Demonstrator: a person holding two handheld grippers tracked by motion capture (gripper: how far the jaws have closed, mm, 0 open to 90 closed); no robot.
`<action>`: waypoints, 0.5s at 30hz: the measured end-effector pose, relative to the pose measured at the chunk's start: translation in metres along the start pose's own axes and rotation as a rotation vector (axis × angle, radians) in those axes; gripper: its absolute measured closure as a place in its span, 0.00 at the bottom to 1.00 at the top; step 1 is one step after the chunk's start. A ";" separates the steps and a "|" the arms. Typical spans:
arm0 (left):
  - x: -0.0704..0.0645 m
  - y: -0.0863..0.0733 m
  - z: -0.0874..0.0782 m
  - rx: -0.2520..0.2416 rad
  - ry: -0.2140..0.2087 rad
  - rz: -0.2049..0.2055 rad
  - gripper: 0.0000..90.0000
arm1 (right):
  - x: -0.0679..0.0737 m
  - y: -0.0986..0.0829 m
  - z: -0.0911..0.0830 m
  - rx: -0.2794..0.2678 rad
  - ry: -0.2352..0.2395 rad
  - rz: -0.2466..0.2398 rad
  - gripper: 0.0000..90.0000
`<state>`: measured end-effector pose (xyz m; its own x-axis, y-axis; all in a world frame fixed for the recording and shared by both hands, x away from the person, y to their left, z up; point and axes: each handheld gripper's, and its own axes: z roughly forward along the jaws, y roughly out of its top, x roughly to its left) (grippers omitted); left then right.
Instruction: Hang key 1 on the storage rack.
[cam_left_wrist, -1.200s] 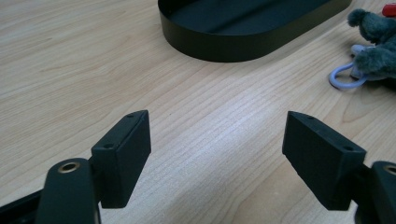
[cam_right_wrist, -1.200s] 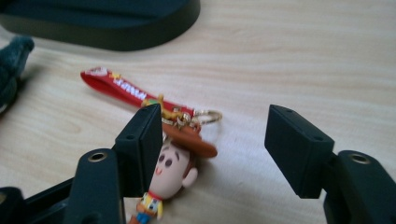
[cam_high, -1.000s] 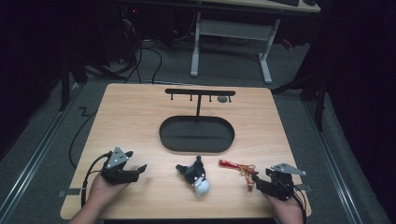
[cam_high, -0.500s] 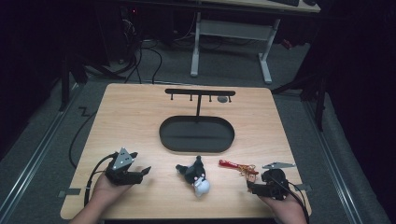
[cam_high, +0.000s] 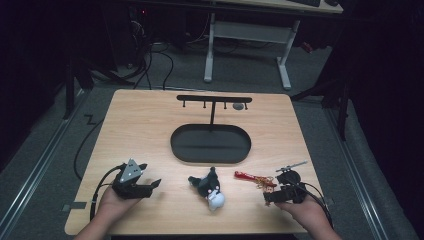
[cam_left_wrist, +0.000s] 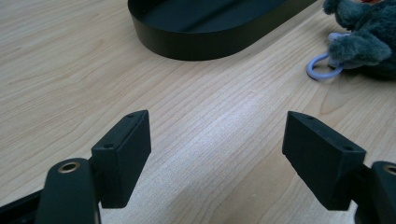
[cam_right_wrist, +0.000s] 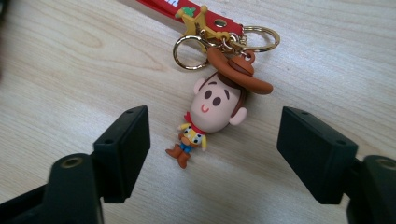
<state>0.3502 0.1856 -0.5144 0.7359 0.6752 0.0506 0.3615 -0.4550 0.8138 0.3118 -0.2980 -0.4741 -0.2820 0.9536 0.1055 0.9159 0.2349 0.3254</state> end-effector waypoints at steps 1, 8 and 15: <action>0.000 0.000 0.000 0.000 -0.001 0.001 0.27 | 0.000 0.002 0.001 0.007 0.001 0.010 0.25; -0.001 0.001 0.001 0.004 -0.007 0.006 0.27 | -0.001 0.007 0.004 0.043 -0.029 0.010 0.41; -0.002 0.001 0.001 0.002 -0.010 0.016 0.27 | -0.008 0.013 0.007 0.067 0.000 0.106 0.52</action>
<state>0.3499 0.1828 -0.5146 0.7472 0.6621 0.0576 0.3511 -0.4668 0.8117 0.3278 -0.3009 -0.4774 -0.1826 0.9738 0.1356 0.9576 0.1449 0.2489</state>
